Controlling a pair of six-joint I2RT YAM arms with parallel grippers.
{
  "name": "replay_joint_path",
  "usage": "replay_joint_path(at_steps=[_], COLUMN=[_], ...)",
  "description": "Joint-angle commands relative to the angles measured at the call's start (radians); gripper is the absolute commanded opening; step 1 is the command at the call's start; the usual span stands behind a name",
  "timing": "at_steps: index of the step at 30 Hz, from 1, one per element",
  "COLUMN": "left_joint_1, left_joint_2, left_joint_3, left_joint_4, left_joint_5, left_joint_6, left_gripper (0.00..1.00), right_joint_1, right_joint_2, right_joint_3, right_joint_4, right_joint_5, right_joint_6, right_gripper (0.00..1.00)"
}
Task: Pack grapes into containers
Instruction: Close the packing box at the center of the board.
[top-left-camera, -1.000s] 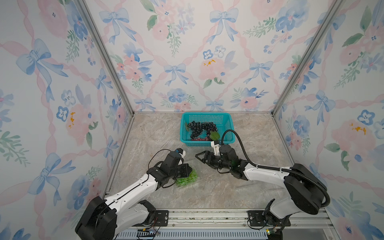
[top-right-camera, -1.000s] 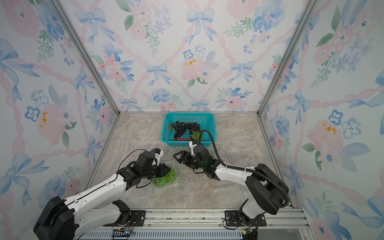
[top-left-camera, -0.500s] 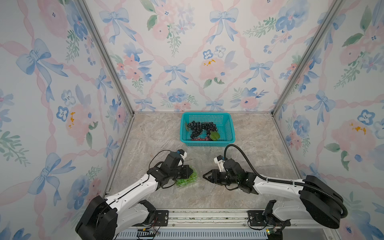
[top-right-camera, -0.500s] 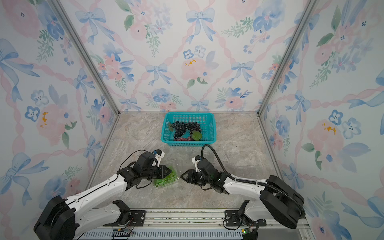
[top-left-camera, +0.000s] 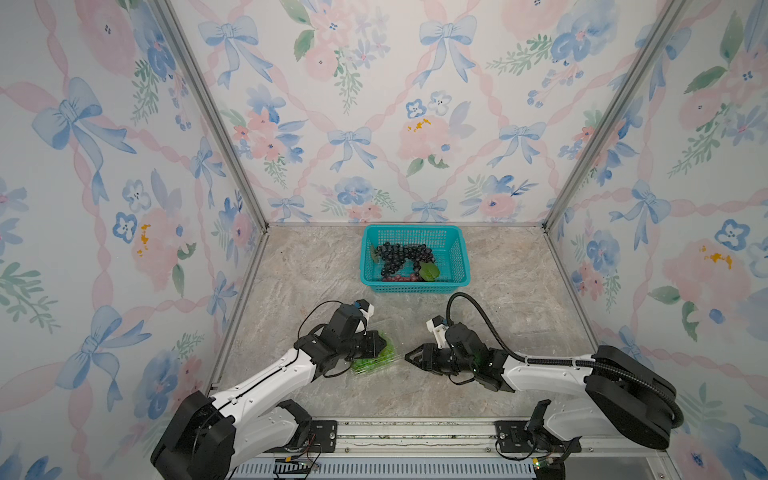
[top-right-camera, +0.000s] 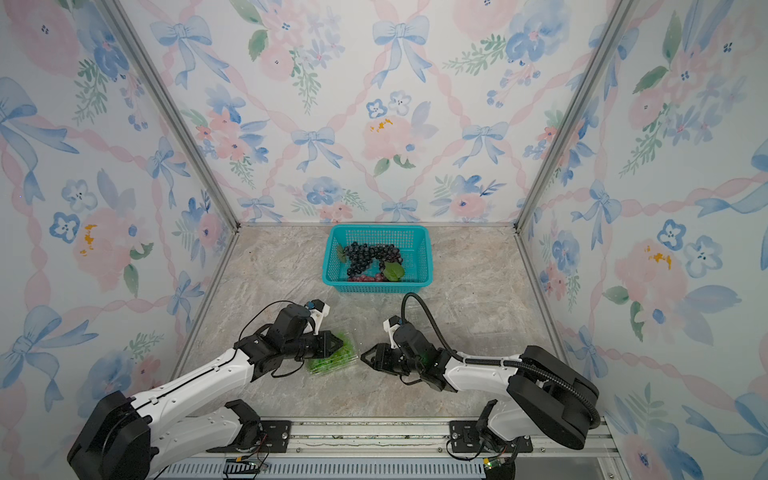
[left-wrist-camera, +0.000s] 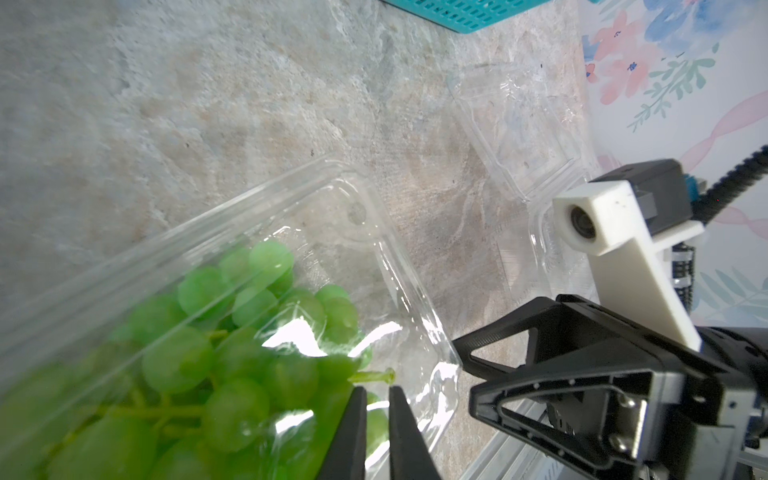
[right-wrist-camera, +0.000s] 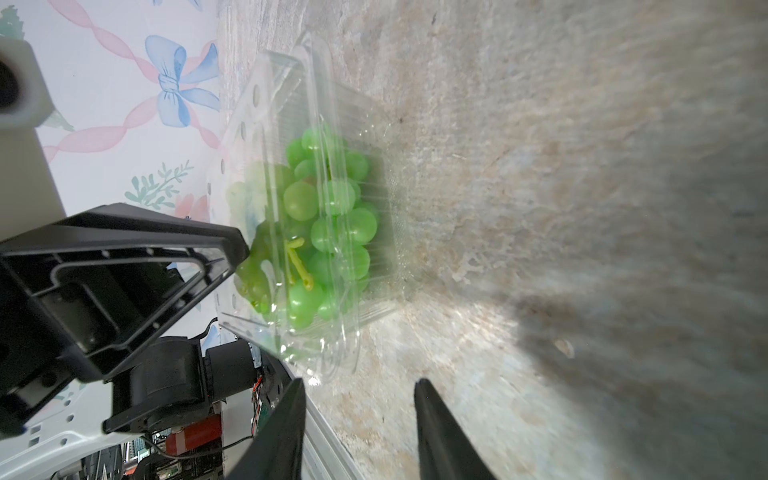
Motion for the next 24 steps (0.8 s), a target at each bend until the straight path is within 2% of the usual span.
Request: replay_joint_path(at_steps=[1,9,16,24], left_joint_1=[0.000,-0.001,0.000,0.000], left_joint_2=[0.005,0.012,0.018,0.025], left_joint_3=[-0.031,-0.032,-0.032,-0.027], left_joint_4=[-0.061,-0.061,-0.061,-0.061], left_joint_5=[-0.010,-0.010,-0.018,-0.024], left_joint_6=[0.017,0.012,0.013,0.015], left_gripper=[0.15,0.15,0.15,0.15], right_joint_1=[0.002,-0.004,-0.003,0.016], right_joint_2=[0.057,0.129,0.154,0.198], right_joint_3=[0.024,0.044,0.037,0.040], right_joint_4=[0.048,0.113,0.145,0.183], right_joint_5=[0.005,-0.012,-0.021,-0.023], right_joint_6=[0.009,0.029,0.045,0.062], right_gripper=[0.41,0.35,0.18,0.13])
